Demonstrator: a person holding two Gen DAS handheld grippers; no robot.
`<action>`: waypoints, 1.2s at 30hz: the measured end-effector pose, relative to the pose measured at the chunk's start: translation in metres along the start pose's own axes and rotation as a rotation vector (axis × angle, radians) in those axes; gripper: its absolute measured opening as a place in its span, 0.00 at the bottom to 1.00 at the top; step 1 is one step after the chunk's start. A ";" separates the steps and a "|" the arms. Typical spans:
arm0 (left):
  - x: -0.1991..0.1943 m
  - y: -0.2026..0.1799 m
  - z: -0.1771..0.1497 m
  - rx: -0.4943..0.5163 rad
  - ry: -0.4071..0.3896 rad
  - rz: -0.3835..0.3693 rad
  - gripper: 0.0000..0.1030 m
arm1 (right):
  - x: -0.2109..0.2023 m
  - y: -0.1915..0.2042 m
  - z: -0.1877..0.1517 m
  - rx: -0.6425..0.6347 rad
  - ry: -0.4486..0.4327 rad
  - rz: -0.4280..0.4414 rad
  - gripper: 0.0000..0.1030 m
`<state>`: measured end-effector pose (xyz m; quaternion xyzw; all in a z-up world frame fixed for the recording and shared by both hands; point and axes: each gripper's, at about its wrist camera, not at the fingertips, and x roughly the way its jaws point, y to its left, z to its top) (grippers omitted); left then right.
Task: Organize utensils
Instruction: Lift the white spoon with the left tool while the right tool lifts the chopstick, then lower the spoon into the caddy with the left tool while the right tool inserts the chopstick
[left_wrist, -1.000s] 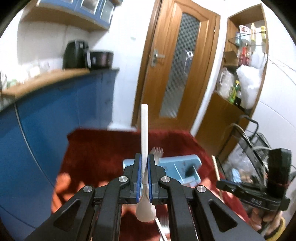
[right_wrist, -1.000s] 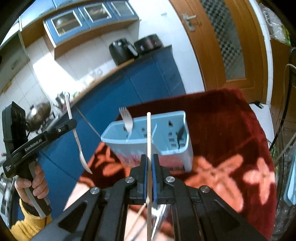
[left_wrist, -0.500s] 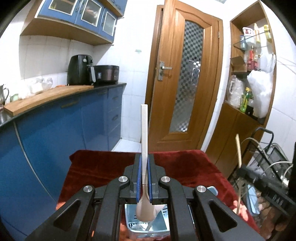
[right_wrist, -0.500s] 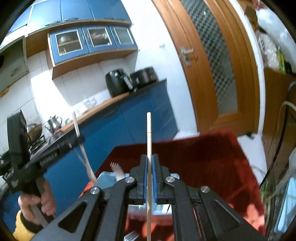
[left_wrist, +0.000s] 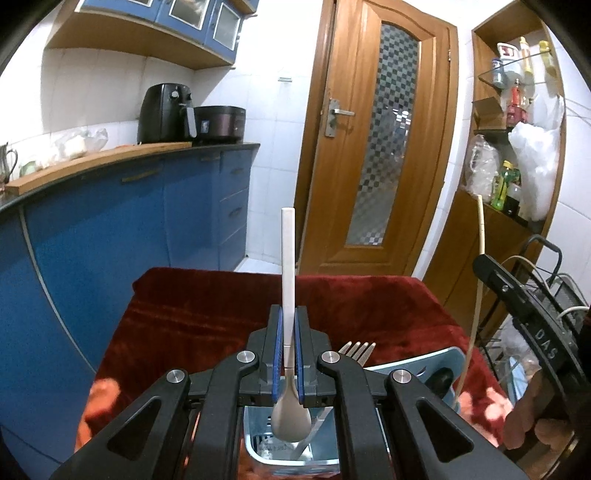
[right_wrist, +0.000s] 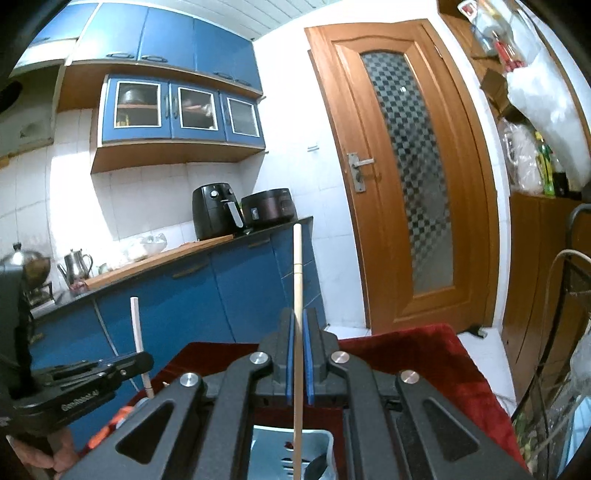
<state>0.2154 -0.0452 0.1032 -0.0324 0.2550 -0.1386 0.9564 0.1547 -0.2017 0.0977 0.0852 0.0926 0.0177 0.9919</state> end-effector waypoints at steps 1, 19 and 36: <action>0.002 -0.001 -0.001 -0.001 0.002 0.001 0.06 | 0.002 0.001 -0.003 -0.012 0.003 -0.003 0.06; 0.010 0.008 -0.022 -0.008 0.019 0.020 0.06 | 0.003 0.005 -0.038 -0.084 0.108 0.030 0.06; -0.021 0.008 -0.030 -0.022 0.033 -0.012 0.29 | -0.012 0.006 -0.042 -0.076 0.126 0.065 0.06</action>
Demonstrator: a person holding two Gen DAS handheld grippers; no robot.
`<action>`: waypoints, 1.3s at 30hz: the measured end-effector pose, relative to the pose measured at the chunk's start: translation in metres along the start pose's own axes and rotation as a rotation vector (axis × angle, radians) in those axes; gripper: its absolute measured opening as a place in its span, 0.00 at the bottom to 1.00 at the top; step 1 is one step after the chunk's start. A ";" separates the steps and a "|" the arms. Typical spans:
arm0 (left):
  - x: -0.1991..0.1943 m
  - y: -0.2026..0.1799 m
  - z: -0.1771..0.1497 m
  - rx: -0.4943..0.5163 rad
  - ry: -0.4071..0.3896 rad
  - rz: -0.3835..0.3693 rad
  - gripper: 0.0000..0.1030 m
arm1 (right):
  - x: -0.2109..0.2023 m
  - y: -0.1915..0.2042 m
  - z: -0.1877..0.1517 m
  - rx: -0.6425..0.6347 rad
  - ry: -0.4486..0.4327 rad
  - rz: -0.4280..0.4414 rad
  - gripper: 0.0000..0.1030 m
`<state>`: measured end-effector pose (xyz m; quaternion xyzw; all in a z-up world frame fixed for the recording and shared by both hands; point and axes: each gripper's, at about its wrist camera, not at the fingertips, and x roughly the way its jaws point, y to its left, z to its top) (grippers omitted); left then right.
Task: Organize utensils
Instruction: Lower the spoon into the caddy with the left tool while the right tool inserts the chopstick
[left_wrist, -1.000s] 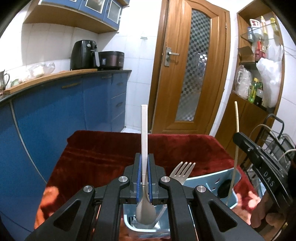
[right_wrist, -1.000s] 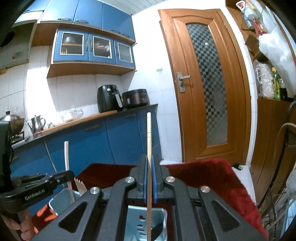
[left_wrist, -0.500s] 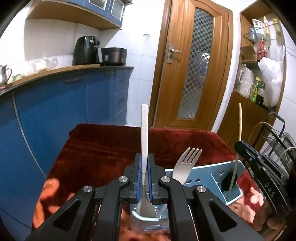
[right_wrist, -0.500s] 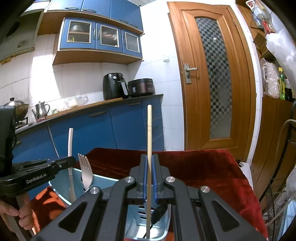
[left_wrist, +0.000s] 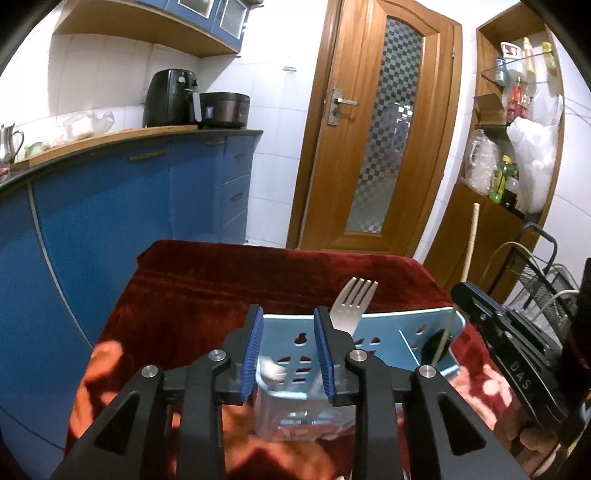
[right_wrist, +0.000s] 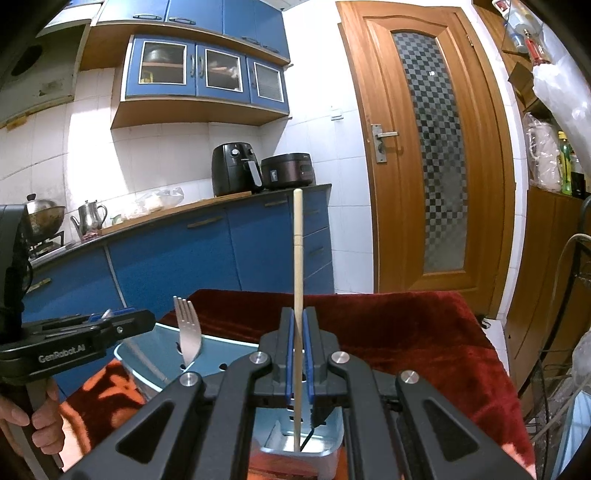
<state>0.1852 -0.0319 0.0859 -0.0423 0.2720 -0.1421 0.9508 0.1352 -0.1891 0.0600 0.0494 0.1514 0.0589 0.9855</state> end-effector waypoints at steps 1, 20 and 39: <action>-0.002 0.001 0.000 -0.001 0.000 -0.001 0.30 | -0.001 0.001 0.001 -0.001 0.000 0.002 0.06; -0.042 0.011 -0.021 -0.010 0.068 -0.021 0.31 | -0.014 0.003 -0.004 0.018 0.095 0.061 0.07; -0.067 -0.003 -0.054 0.069 0.212 -0.070 0.31 | -0.095 -0.003 -0.009 -0.001 0.173 0.064 0.14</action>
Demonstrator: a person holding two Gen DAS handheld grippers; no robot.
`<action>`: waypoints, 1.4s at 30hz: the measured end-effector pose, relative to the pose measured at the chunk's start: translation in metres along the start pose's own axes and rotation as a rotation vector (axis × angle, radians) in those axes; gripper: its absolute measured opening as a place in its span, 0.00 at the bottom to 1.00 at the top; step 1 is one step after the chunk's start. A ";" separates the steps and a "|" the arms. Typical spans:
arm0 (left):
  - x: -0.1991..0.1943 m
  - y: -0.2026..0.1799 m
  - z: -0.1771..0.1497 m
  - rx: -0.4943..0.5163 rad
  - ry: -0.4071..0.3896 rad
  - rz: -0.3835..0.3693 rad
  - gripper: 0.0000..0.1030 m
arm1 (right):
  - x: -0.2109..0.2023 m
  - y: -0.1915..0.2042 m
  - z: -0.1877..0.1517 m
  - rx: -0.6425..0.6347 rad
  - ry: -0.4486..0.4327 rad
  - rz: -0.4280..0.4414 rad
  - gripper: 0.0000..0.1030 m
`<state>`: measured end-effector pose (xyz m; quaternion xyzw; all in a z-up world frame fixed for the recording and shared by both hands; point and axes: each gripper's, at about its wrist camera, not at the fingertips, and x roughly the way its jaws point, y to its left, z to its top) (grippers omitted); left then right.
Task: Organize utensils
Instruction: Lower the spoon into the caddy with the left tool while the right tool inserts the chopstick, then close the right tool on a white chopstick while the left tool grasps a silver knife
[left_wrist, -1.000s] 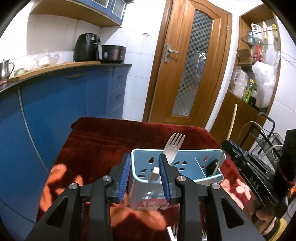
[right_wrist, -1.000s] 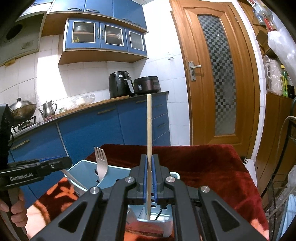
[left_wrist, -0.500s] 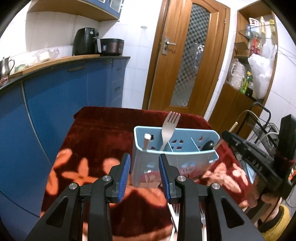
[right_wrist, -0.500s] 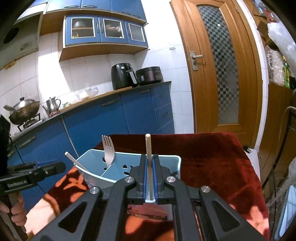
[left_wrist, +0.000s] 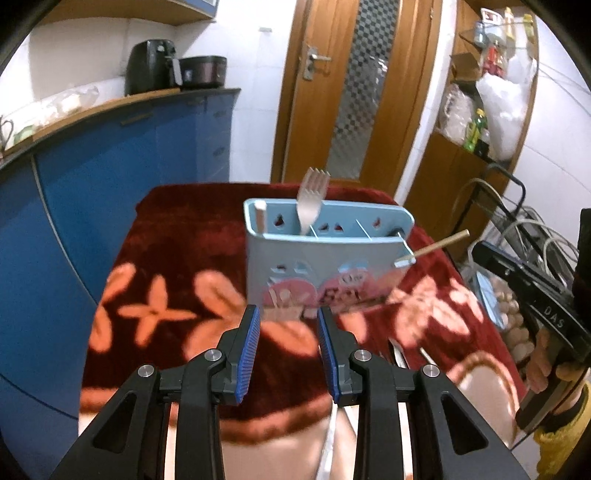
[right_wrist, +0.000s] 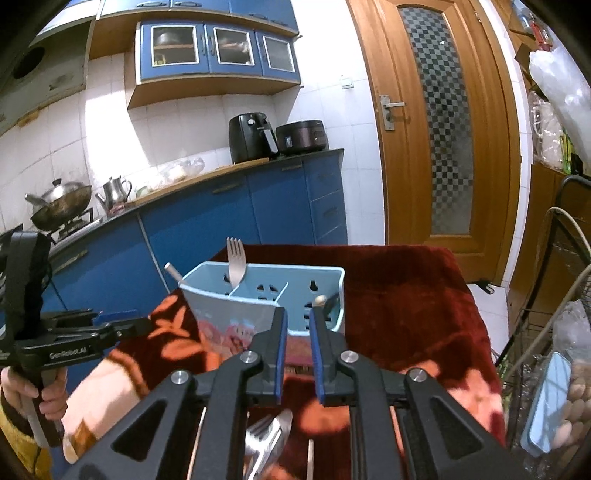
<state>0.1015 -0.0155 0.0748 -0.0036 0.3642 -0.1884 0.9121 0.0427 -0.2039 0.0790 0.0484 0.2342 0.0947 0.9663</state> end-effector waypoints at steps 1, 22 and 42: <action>0.001 -0.001 -0.002 0.003 0.008 -0.002 0.31 | -0.002 0.001 -0.001 -0.006 0.003 -0.003 0.14; 0.024 -0.042 -0.043 0.116 0.237 -0.041 0.31 | -0.013 0.016 -0.060 -0.140 0.338 -0.074 0.15; 0.065 -0.057 -0.065 0.080 0.447 -0.103 0.15 | 0.001 0.005 -0.096 -0.046 0.575 -0.051 0.15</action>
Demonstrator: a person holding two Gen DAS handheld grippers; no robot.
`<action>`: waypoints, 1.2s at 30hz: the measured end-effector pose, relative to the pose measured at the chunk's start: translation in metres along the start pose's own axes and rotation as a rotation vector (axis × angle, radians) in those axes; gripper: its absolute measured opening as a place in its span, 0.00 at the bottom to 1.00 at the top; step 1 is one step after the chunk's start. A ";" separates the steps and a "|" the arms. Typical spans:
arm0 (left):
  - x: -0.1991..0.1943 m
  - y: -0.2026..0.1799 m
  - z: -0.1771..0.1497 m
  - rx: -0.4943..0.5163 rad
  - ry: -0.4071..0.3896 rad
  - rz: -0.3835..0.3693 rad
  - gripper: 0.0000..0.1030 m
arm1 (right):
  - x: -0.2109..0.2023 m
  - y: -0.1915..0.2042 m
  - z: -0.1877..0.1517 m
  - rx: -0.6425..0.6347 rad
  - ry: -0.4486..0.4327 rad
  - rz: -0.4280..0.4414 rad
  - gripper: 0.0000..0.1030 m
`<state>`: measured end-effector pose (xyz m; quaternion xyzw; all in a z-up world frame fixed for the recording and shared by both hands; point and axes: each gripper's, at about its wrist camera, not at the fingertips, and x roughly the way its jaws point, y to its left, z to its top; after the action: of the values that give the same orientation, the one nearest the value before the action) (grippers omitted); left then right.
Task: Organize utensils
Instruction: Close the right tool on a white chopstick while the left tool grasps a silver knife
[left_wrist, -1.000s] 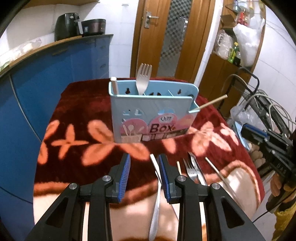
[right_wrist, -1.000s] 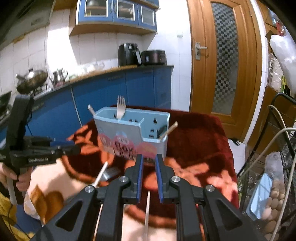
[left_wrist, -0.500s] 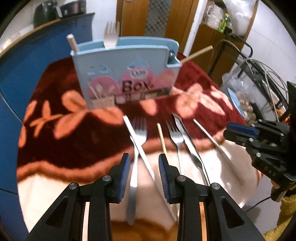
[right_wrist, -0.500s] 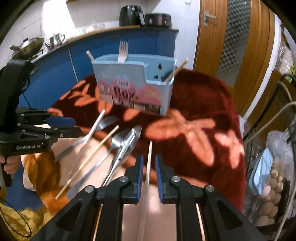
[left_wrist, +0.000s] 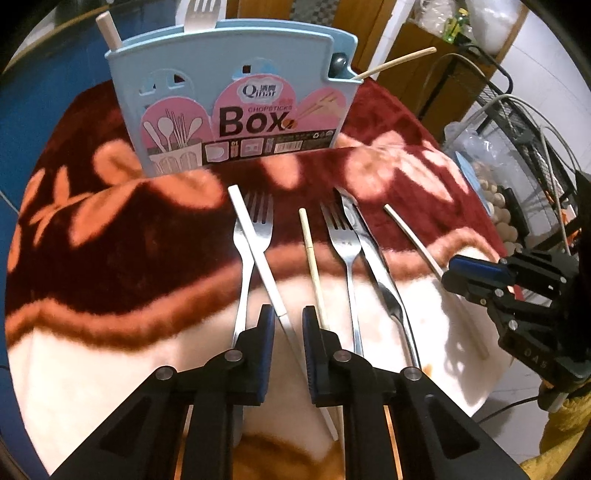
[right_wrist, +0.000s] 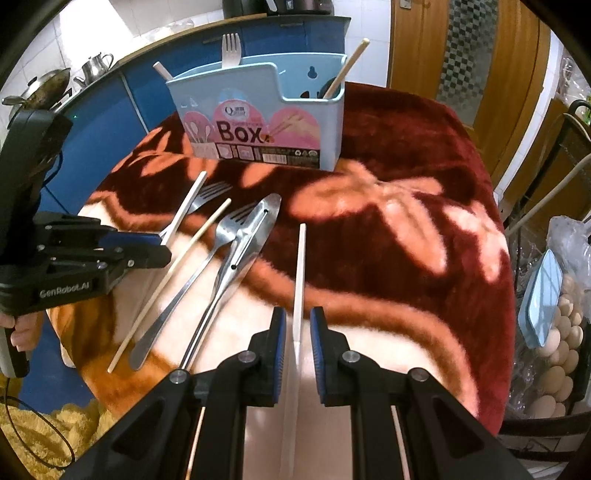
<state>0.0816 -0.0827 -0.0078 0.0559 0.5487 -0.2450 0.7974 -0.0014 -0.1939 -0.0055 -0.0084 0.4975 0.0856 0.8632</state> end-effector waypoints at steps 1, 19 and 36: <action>0.001 0.000 0.000 -0.002 0.004 -0.002 0.15 | 0.001 0.000 0.000 -0.002 0.005 0.000 0.15; 0.021 0.001 0.034 0.027 0.111 -0.008 0.15 | 0.020 -0.004 0.018 0.010 0.138 0.046 0.15; 0.014 0.018 0.031 -0.015 0.052 -0.086 0.06 | 0.040 -0.009 0.039 0.023 0.270 0.076 0.15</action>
<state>0.1201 -0.0831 -0.0118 0.0327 0.5730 -0.2732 0.7720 0.0530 -0.1929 -0.0210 0.0091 0.6099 0.1107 0.7847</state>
